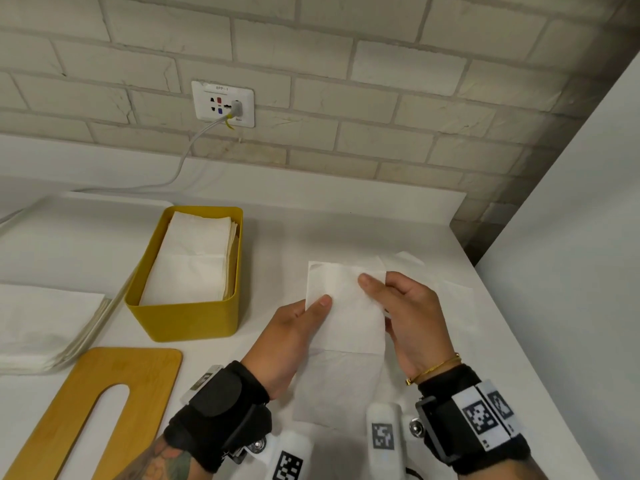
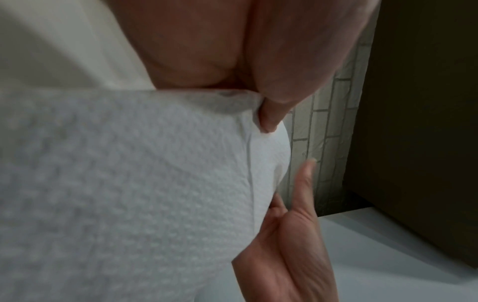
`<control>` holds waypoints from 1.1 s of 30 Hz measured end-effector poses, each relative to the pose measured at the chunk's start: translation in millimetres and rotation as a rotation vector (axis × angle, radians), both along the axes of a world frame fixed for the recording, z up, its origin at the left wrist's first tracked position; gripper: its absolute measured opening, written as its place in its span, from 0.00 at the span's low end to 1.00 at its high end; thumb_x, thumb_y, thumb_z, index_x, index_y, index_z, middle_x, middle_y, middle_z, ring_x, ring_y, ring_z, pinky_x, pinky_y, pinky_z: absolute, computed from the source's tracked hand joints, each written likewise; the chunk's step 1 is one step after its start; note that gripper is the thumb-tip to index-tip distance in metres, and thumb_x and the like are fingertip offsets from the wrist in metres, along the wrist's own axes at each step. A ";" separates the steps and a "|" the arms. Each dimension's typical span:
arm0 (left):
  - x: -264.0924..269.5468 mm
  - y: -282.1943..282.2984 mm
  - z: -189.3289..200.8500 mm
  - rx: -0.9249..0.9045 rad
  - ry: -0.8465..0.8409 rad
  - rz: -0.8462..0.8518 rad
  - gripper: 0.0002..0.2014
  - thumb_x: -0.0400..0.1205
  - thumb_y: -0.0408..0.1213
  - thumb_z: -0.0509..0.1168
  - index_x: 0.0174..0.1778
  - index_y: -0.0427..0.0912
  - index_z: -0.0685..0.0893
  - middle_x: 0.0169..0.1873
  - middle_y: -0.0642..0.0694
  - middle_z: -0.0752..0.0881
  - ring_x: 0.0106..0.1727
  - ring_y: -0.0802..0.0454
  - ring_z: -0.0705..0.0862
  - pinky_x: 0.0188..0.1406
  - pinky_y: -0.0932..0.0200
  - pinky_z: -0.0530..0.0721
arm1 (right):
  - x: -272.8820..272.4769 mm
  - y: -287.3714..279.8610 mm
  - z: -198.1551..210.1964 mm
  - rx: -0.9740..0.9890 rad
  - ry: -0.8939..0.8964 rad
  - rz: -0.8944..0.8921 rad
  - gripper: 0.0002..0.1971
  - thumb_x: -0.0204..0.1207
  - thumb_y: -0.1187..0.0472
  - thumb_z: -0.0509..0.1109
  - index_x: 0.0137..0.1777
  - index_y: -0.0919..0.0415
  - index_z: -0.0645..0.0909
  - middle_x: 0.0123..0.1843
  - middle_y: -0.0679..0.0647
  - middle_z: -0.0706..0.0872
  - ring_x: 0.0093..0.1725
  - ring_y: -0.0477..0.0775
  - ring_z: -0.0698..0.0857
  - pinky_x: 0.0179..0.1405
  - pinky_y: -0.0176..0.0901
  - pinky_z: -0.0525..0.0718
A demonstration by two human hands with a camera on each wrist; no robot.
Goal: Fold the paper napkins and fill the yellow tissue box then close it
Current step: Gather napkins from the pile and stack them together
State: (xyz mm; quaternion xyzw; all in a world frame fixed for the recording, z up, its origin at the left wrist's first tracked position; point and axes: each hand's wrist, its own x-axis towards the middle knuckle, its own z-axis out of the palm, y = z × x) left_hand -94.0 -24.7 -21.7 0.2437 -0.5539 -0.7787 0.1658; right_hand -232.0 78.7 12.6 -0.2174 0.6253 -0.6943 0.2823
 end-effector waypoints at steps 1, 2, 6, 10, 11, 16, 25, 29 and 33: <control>0.0 0.6 0.5 -0.006 0.000 -0.004 0.18 0.89 0.46 0.58 0.64 0.39 0.88 0.60 0.42 0.92 0.64 0.44 0.89 0.76 0.38 0.78 | -1.2 -2.0 0.5 0.011 0.006 -0.028 0.11 0.77 0.57 0.77 0.42 0.67 0.87 0.39 0.58 0.90 0.39 0.53 0.87 0.37 0.41 0.85; 0.2 0.7 0.5 -0.012 0.001 -0.002 0.19 0.90 0.46 0.58 0.64 0.39 0.88 0.60 0.43 0.92 0.64 0.45 0.89 0.77 0.39 0.78 | -2.5 -3.7 1.8 0.019 -0.008 -0.049 0.13 0.80 0.55 0.75 0.43 0.66 0.88 0.40 0.58 0.90 0.39 0.53 0.88 0.37 0.42 0.86; 1.0 -1.8 4.8 -0.005 0.019 0.048 0.17 0.90 0.45 0.58 0.61 0.40 0.89 0.58 0.44 0.93 0.63 0.47 0.90 0.77 0.41 0.78 | -1.7 1.3 -0.5 -0.003 -0.063 0.010 0.21 0.76 0.44 0.71 0.52 0.63 0.90 0.47 0.57 0.94 0.45 0.51 0.93 0.42 0.42 0.89; 1.4 -4.6 14.4 0.012 0.049 0.063 0.17 0.88 0.46 0.60 0.59 0.41 0.90 0.57 0.43 0.93 0.62 0.46 0.90 0.75 0.40 0.78 | 9.7 4.7 -16.4 0.044 0.014 0.006 0.08 0.76 0.58 0.78 0.48 0.64 0.91 0.44 0.59 0.93 0.45 0.56 0.91 0.48 0.50 0.89; 1.8 -6.0 18.0 -0.006 0.038 0.054 0.18 0.85 0.48 0.62 0.59 0.40 0.90 0.56 0.43 0.93 0.61 0.45 0.91 0.75 0.39 0.79 | 9.2 5.1 -18.5 0.050 0.028 -0.014 0.06 0.77 0.61 0.78 0.46 0.64 0.91 0.42 0.61 0.93 0.44 0.56 0.90 0.49 0.52 0.88; -0.1 -32.2 61.9 -0.447 0.009 0.043 0.21 0.71 0.55 0.73 0.58 0.50 0.91 0.53 0.56 0.93 0.58 0.61 0.90 0.68 0.56 0.84 | 0.0 8.4 -8.0 0.081 0.121 0.052 0.04 0.76 0.62 0.79 0.47 0.62 0.92 0.44 0.59 0.94 0.45 0.56 0.92 0.55 0.58 0.89; -31.0 -53.1 125.8 -1.104 -0.169 -0.216 0.02 0.77 0.40 0.79 0.40 0.47 0.96 0.37 0.56 0.94 0.43 0.61 0.90 0.52 0.63 0.85 | 5.0 2.8 2.2 0.037 0.216 0.127 0.03 0.70 0.60 0.83 0.40 0.56 0.91 0.30 0.46 0.87 0.35 0.45 0.85 0.44 0.44 0.84; -26.4 -65.0 133.4 -1.109 -0.191 -0.196 0.02 0.76 0.41 0.80 0.40 0.47 0.96 0.37 0.58 0.93 0.43 0.62 0.90 0.47 0.69 0.83 | 9.9 27.7 -27.8 0.213 0.198 0.247 0.03 0.72 0.61 0.82 0.37 0.56 0.93 0.39 0.54 0.93 0.42 0.54 0.92 0.52 0.51 0.89; -20.4 -69.1 128.2 -1.070 -0.203 -0.207 0.02 0.77 0.41 0.79 0.41 0.49 0.96 0.38 0.57 0.94 0.45 0.60 0.91 0.53 0.61 0.87 | 3.7 52.1 -42.0 0.341 0.098 0.330 0.04 0.70 0.64 0.83 0.41 0.63 0.92 0.43 0.64 0.94 0.46 0.65 0.94 0.53 0.46 0.91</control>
